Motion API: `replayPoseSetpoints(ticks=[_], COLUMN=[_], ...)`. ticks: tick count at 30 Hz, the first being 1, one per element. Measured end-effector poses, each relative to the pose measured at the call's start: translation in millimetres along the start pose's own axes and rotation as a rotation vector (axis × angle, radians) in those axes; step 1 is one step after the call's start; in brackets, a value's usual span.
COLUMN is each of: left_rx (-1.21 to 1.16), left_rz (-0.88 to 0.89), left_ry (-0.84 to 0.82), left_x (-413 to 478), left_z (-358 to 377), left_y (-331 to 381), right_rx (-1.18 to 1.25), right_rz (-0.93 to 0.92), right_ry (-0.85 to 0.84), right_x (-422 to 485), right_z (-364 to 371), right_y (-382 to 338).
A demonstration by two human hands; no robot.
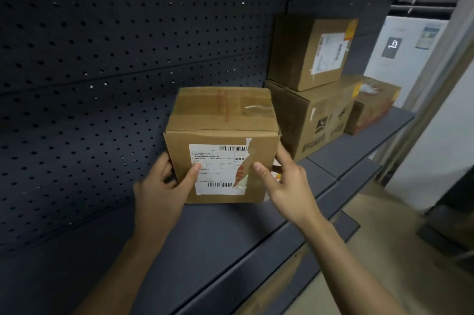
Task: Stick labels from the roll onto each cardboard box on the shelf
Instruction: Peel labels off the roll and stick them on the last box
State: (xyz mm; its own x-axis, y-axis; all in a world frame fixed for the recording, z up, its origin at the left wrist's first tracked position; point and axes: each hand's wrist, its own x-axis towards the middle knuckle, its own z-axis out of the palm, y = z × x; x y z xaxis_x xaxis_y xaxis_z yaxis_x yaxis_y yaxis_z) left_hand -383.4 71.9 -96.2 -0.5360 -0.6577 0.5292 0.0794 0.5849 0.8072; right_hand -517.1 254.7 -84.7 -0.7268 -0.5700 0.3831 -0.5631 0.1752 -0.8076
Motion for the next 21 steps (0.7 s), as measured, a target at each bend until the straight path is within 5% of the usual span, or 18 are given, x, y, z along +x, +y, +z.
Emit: replayPoseSetpoints(ticks=[21], left_rx=[0.368], left_rz=[-0.288], left_ry=[0.292], left_x=[3], left_z=[15], left_y=[-43], right_rx=[0.068], right_rz=[-0.038], right_ry=[-0.426], right_x=[99], right_z=[51], right_y=[62])
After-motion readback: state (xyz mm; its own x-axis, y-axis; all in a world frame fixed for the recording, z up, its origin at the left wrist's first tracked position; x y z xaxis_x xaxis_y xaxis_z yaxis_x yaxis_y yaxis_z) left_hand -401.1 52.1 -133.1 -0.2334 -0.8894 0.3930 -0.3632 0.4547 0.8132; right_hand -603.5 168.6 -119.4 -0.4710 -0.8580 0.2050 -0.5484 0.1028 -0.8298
